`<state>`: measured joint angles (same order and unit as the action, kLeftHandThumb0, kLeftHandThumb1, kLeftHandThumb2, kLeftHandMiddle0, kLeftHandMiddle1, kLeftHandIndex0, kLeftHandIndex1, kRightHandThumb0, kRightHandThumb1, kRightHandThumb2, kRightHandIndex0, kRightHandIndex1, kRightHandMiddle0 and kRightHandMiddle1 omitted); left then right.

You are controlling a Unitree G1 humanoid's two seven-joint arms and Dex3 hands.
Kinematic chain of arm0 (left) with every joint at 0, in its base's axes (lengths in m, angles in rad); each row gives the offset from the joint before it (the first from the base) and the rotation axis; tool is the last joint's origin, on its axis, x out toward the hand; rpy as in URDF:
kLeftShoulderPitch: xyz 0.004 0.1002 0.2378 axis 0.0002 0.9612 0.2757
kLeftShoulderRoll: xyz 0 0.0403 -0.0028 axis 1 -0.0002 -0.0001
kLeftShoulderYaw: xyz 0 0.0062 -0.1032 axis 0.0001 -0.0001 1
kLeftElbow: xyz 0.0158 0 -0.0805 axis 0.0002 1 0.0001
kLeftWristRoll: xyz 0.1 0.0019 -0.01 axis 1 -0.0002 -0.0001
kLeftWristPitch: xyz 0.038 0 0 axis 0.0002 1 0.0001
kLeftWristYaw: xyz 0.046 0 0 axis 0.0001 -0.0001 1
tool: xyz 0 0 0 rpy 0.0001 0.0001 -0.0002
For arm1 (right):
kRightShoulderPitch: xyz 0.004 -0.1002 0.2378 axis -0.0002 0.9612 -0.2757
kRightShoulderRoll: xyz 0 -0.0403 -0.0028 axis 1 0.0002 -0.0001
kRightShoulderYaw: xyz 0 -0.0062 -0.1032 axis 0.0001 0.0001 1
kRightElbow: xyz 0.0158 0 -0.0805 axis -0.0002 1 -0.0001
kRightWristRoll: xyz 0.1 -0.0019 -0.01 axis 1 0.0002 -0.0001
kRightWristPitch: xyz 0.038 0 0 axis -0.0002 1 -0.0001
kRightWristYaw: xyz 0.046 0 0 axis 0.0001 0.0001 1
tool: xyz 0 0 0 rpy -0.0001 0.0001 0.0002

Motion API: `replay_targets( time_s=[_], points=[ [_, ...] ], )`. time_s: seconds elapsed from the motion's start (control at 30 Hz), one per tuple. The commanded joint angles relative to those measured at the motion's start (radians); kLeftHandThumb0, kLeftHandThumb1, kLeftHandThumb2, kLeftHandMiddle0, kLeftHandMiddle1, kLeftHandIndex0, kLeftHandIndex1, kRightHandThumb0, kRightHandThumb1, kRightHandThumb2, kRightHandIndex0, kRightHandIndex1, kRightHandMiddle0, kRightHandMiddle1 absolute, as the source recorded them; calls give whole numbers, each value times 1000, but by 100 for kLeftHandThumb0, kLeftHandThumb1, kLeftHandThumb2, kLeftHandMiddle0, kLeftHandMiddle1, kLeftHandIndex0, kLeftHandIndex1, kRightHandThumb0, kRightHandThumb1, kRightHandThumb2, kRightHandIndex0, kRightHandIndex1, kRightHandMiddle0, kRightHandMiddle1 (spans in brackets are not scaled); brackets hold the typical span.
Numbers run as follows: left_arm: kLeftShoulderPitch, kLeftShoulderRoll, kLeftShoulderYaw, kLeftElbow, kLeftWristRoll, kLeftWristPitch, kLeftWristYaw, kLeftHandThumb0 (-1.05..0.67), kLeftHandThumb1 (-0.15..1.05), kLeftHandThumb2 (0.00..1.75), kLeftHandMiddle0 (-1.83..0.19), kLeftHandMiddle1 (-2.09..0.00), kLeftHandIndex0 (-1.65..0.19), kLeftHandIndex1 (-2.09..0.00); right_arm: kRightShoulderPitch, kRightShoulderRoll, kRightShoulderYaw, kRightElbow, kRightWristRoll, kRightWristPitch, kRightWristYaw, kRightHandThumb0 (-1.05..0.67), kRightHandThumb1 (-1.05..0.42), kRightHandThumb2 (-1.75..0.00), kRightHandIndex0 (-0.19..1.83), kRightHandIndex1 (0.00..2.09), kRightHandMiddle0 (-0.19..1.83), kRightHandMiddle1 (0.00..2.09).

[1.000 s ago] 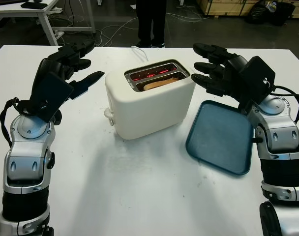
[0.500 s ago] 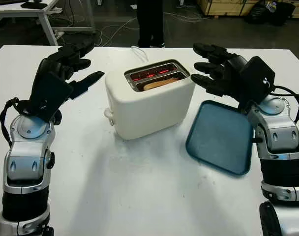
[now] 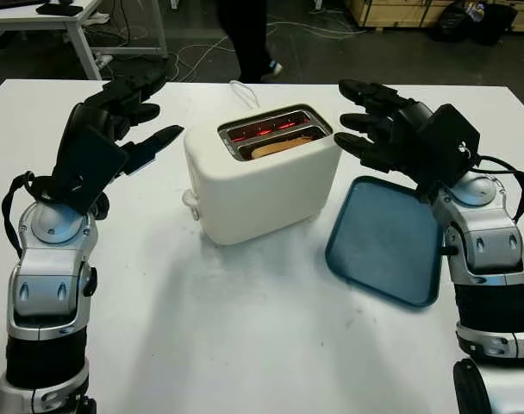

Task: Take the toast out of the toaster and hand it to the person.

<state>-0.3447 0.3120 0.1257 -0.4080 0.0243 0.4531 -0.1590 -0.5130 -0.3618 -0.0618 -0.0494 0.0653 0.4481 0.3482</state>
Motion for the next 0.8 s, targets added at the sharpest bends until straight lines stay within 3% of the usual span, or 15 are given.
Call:
replay_targets(
  time_s=[0.0,0.77],
  points=[
    [4,-3,-1,-13,-7,-2,2,-47,92,4,-12,-83,-50,0,13,15,-14,-22,19,-15,-15,-29,-92,-30,0,58,31,1],
    [18,-10,-6,-20,-10,-4,-5,-48,92,5,-12,-86,-50,-1,22,28,13,-31,-6,-41,-38,-33,-92,-36,4,61,35,3]
  ],
)
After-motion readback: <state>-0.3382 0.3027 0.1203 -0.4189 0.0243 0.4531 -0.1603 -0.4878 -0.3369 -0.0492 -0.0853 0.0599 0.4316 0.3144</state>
